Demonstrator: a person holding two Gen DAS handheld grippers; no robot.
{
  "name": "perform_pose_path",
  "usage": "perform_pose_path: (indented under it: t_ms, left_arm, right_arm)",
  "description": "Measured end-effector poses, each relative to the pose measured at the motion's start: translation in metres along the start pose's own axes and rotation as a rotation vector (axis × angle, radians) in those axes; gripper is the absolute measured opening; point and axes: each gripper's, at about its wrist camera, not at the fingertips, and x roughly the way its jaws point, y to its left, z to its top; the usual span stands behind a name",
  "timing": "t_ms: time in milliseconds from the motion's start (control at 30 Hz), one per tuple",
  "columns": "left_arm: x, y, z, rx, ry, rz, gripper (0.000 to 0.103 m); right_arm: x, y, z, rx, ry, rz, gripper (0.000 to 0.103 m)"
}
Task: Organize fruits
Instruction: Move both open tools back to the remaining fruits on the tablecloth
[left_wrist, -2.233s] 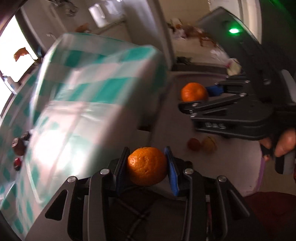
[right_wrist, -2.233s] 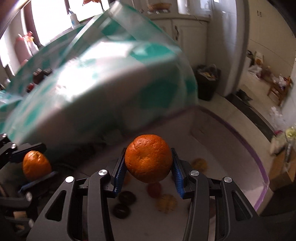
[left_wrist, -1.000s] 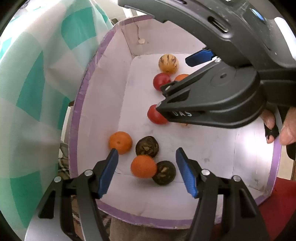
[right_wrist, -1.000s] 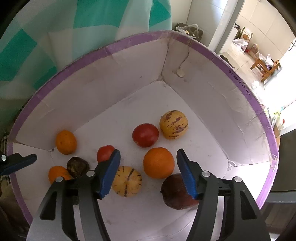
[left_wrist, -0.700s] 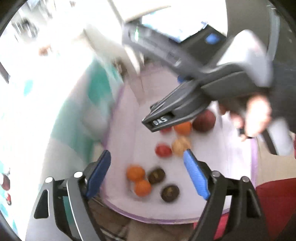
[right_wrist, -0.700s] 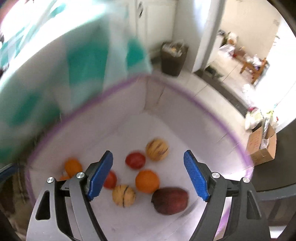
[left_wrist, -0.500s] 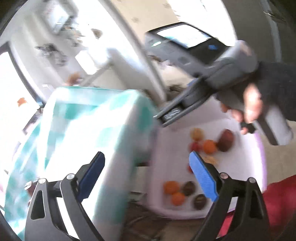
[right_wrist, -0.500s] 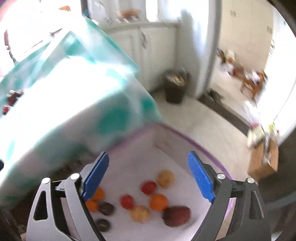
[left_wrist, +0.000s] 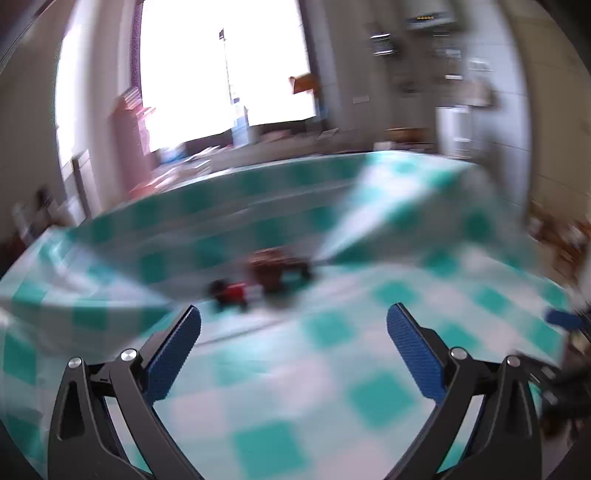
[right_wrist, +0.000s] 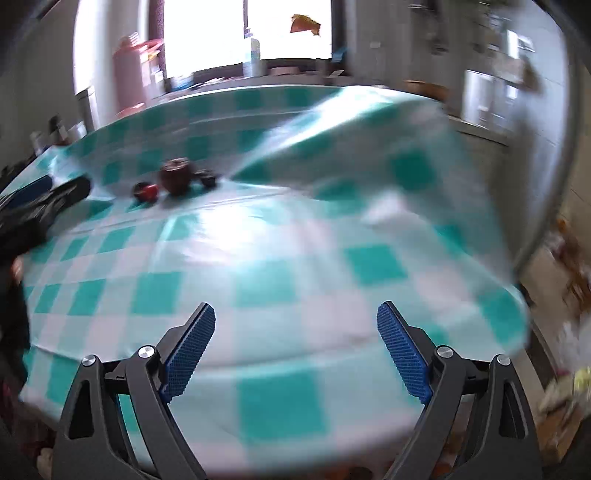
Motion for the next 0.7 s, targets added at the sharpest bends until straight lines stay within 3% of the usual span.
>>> perform_pose_path:
  t_ms: [167,300,433,567,700]
  left_arm:
    - [0.075,0.092,0.019,-0.171,0.118,0.190,0.101]
    - [0.125,0.135,0.025,-0.298,0.161,0.268,0.101]
    - [0.161,0.167,0.025,-0.414,0.174,0.305,0.101]
    - [0.174,0.183,0.017,-0.478,0.176,0.331,0.101]
    - [0.176,0.195,0.006,-0.468,0.192,0.314,0.101]
  right_arm:
    - [0.047,0.052,0.027,-0.049,0.049,0.090,0.087]
    - [0.097,0.087,0.054,-0.014,0.089,0.174,0.087]
    - [0.137,0.115,0.077,0.014,0.116,0.232,0.087]
    - [0.174,0.132,0.110,0.090,0.132,0.269,0.087]
    - [0.216,0.144,0.136,0.209,0.176,0.288,0.087]
